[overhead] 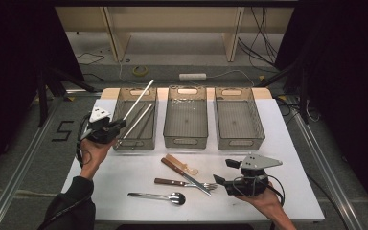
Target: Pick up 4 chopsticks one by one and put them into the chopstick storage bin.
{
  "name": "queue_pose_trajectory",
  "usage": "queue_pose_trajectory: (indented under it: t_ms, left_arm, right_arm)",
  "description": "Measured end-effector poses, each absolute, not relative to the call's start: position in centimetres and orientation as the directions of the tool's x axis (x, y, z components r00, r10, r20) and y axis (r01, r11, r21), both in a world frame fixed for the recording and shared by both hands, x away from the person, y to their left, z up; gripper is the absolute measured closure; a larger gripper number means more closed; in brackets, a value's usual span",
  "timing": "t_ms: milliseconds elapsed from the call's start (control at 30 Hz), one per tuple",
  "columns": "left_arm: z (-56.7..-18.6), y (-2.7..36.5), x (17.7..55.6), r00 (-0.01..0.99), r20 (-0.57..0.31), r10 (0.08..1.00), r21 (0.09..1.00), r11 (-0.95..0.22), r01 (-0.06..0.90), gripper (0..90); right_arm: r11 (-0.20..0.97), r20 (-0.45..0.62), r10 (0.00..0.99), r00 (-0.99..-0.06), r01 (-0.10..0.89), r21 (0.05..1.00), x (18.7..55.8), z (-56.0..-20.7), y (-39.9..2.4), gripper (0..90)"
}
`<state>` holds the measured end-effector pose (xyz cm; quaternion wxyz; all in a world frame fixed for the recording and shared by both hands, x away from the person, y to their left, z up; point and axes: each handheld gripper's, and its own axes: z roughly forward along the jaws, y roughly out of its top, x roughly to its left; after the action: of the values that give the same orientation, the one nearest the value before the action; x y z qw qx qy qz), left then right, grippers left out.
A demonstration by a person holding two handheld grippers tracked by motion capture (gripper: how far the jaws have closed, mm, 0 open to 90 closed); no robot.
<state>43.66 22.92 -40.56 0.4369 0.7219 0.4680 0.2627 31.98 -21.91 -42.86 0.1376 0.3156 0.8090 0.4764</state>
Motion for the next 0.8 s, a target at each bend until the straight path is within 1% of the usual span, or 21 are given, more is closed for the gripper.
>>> queue_pose_trajectory:
  t_ms: [800]
  left_arm:
    - [-42.5,23.3,45.8,0.356,-0.009,0.934,0.812,-0.201,0.548,85.2]
  right_arm:
    - [0.363,0.076,0.627,-0.775,0.377,0.852,31.9,-43.0,-21.7,29.2]
